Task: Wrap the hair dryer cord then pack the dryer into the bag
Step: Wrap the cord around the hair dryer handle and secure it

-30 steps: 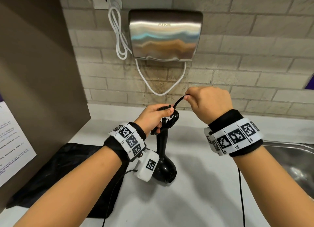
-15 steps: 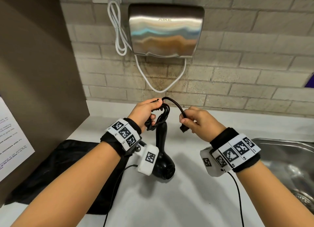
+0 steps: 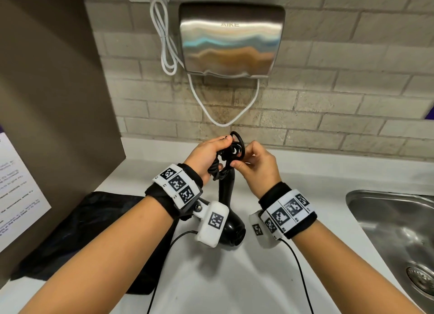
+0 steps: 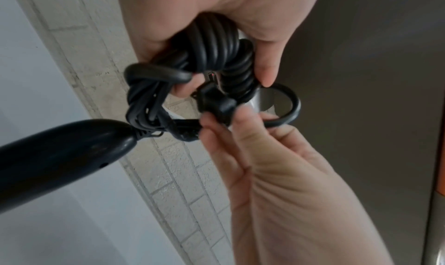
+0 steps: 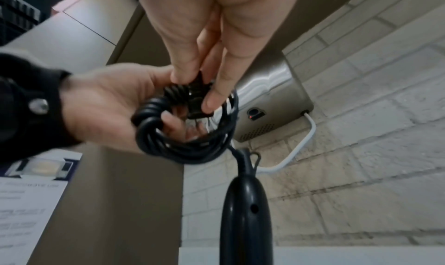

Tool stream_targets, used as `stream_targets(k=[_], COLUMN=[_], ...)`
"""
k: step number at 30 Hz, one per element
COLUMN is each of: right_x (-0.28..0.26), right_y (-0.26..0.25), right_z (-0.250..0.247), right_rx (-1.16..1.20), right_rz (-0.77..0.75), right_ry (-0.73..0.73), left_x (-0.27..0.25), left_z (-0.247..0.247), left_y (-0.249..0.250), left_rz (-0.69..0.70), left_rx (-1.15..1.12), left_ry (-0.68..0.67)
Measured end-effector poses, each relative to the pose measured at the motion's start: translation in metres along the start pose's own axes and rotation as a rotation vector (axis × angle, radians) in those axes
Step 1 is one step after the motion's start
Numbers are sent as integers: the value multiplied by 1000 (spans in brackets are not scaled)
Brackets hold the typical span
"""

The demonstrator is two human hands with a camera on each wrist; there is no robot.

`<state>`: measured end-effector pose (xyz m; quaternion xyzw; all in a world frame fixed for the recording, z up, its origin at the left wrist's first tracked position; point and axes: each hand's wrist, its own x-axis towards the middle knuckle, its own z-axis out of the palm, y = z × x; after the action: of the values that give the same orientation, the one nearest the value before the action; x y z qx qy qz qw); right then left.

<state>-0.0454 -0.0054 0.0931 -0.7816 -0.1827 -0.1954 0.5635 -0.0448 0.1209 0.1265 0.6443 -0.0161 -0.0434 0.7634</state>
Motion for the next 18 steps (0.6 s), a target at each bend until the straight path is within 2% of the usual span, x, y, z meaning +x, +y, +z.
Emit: stream_targets(k=[7,10,11,13,15,18], right_x=[11,19,22,30,37,42], right_y=[8,10,9,7,5,1], right_z=[4,-4,-7,-12,-14,-17], right_rx=[-166,-217,-214,-223,-242,-353], right_rz=[0,-108,-169,-238,-194,-138], right_ry=[80,115,71,-153,-381,-474], left_x=[-4,-7,-9,-13,-16,-17], left_z=[0,-3,-3,-3,-2,-4], left_y=[3,2,3,5,7,9], left_rz=[-36,-84,-102,-120,-129,-136], left_rx=[7,-18,-14,-18,-47,-52], left_ry=[-23,-105,-144,-231,-272,-263])
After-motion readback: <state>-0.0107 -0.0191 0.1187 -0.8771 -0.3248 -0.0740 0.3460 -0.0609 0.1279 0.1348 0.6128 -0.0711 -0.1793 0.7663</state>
